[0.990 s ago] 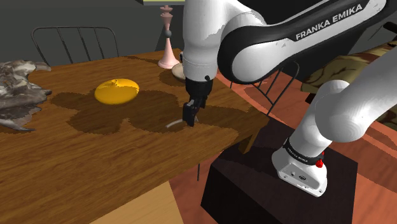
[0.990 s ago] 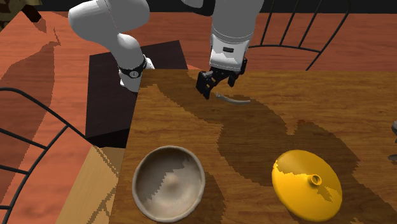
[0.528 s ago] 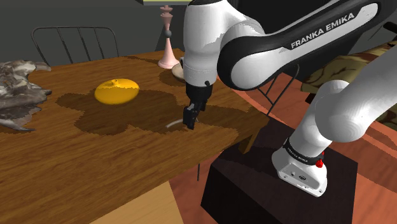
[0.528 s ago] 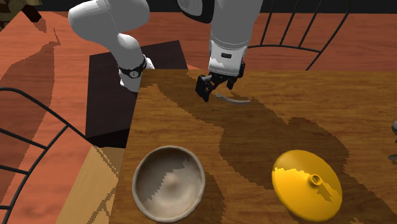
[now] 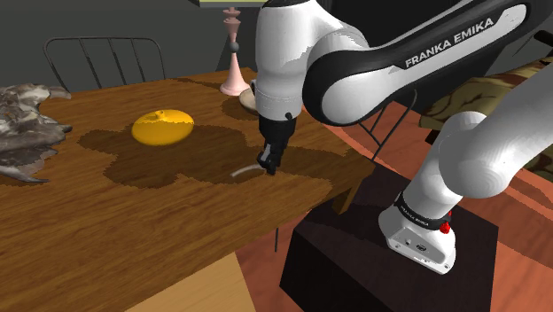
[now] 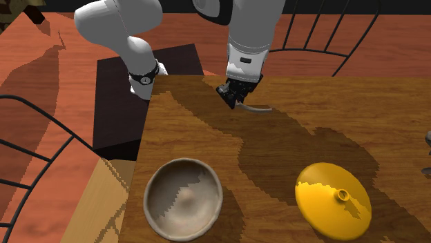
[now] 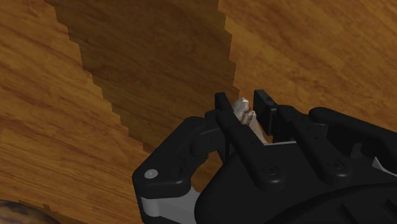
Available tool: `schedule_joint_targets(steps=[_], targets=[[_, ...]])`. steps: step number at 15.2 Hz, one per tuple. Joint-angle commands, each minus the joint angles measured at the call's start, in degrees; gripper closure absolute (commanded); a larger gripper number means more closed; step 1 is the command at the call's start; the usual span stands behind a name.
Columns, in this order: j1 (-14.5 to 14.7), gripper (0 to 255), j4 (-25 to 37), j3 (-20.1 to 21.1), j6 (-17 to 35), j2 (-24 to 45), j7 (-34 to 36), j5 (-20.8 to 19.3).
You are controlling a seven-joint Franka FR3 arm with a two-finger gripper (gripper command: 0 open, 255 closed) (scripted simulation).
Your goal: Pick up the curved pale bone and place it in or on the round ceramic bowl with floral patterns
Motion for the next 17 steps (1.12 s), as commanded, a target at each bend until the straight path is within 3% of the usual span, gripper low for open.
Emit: schedule_joint_targets(steps=[1,5,17], targets=[[0.0,255,0.0,0.0,0.0,0.0,0.0,0.0],[0.0,255,0.0,0.0,0.0,0.0,0.0,0.0],[0.3,255,6.2,-1.9,-10.1,-4.1,-1.4,0.6]])
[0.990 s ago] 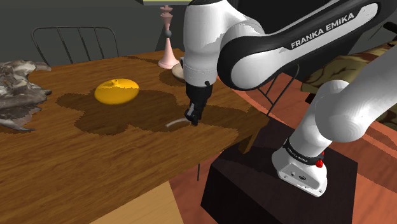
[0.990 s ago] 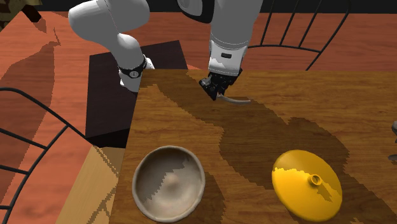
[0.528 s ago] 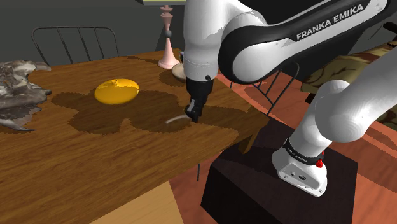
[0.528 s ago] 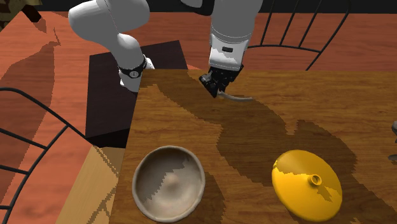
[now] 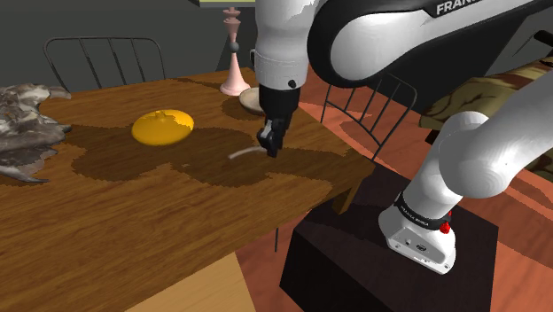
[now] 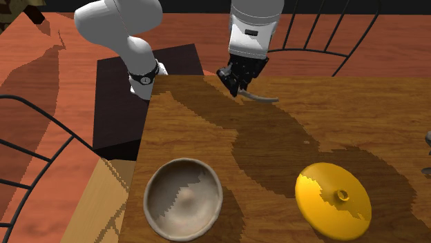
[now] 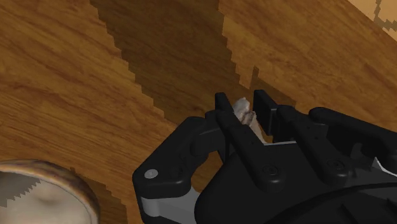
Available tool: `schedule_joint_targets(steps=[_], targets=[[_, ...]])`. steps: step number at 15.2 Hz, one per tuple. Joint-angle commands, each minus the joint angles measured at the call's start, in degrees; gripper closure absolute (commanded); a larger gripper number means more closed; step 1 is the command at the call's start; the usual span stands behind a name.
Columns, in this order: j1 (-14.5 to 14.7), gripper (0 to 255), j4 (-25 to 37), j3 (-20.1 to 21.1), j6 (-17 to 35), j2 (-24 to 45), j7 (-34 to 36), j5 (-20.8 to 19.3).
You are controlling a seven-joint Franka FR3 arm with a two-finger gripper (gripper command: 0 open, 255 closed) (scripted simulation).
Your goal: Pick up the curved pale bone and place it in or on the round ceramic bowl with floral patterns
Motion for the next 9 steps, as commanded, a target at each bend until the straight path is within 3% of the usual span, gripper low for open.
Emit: schedule_joint_targets(steps=[1,9], targets=[[0.1,255,0.9,-0.4,-1.6,-0.7,-0.3,0.1],[-0.1,255,6.0,-1.4,-8.0,-2.0,-0.7,-0.1]])
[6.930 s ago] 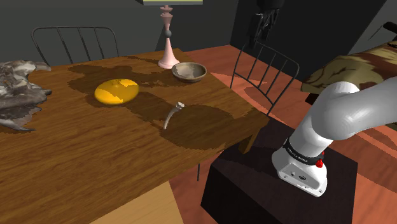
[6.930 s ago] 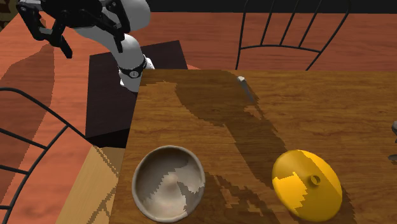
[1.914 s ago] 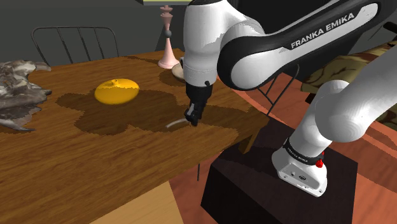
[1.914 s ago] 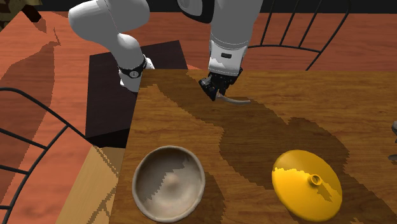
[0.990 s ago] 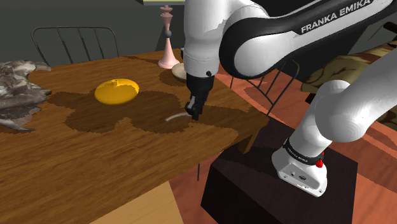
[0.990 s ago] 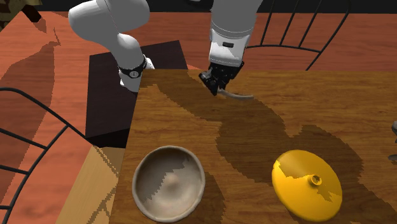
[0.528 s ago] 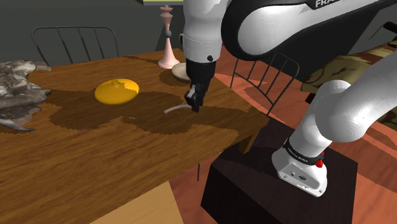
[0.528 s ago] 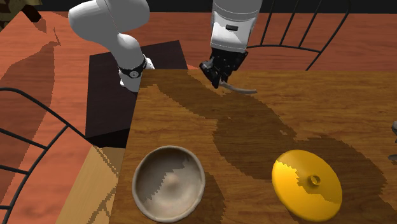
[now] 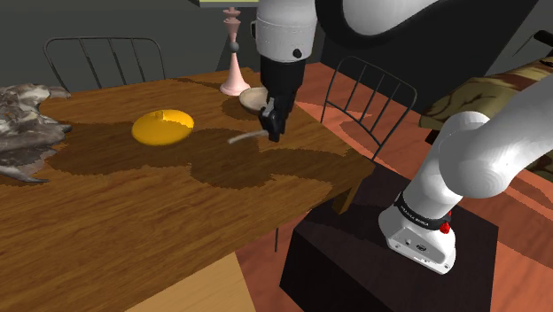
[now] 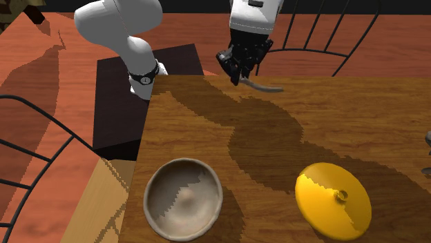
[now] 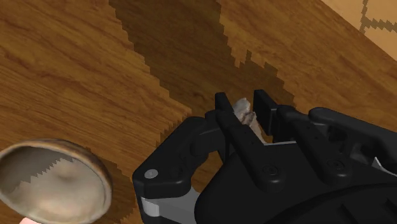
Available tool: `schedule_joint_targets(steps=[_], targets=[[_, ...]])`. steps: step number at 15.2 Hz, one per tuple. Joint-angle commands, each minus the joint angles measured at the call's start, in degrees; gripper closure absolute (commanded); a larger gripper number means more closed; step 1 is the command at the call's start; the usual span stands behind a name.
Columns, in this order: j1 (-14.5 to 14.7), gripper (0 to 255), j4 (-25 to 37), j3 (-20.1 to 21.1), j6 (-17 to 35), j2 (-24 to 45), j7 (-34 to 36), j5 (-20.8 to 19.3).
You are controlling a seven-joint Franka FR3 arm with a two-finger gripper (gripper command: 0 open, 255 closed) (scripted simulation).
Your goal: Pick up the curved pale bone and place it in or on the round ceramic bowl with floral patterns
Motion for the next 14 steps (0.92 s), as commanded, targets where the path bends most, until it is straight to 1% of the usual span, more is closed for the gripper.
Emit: schedule_joint_targets(steps=[1,2,7,8,9,14], targets=[[-0.1,255,1.6,-0.3,-1.8,-0.2,-0.1,-0.1],[-0.1,255,2.2,-0.4,-2.5,-0.3,-0.1,-0.1],[-3.1,255,2.9,-5.1,-1.8,1.3,-6.6,-2.6],[-2.4,255,2.6,-4.0,-1.9,1.0,-5.1,-2.1],[-2.4,0,2.6,-4.0,-1.9,1.0,-5.1,-2.1],[-0.4,0,10.3,-2.0,-0.1,13.2,-13.4,-3.6]])
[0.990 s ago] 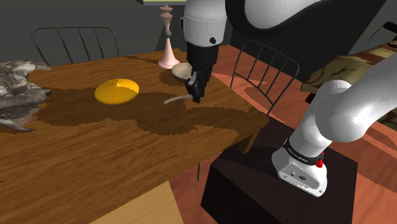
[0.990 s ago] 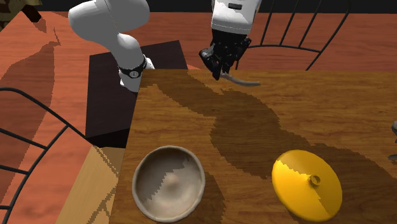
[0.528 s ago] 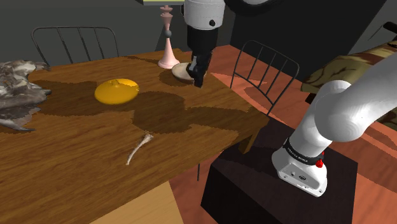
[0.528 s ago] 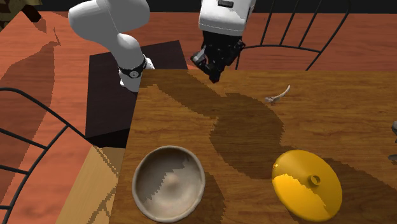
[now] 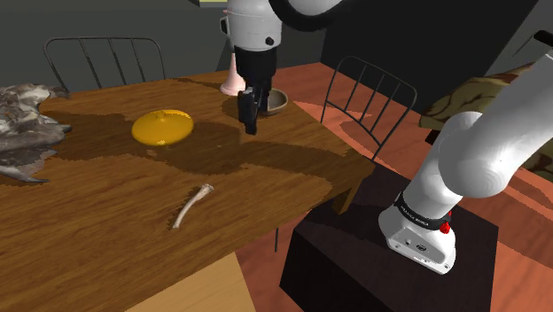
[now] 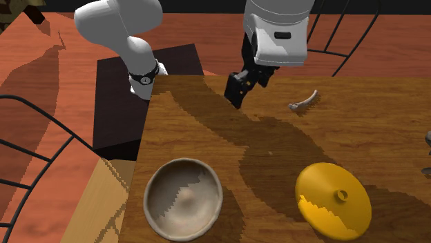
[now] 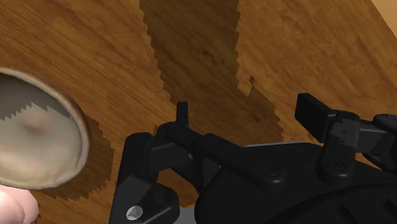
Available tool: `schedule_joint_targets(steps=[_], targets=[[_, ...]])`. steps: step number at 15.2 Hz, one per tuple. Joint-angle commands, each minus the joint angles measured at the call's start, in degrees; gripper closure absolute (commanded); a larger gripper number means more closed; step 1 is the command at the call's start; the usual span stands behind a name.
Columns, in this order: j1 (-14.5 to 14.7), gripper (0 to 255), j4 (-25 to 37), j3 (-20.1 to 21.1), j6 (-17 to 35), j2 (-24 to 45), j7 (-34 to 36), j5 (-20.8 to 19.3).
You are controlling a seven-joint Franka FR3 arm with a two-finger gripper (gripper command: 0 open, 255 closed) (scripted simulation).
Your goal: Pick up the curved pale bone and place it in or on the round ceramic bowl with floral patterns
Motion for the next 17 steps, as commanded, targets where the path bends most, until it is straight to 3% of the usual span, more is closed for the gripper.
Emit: schedule_joint_targets(steps=[1,11,17], targets=[[1.0,0,3.0,1.0,0.5,4.6,-3.2,-0.7],[6.9,0,19.7,6.7,-1.7,26.3,-17.2,-6.3],[7.4,0,17.1,6.8,1.9,27.6,-17.5,-6.9]])
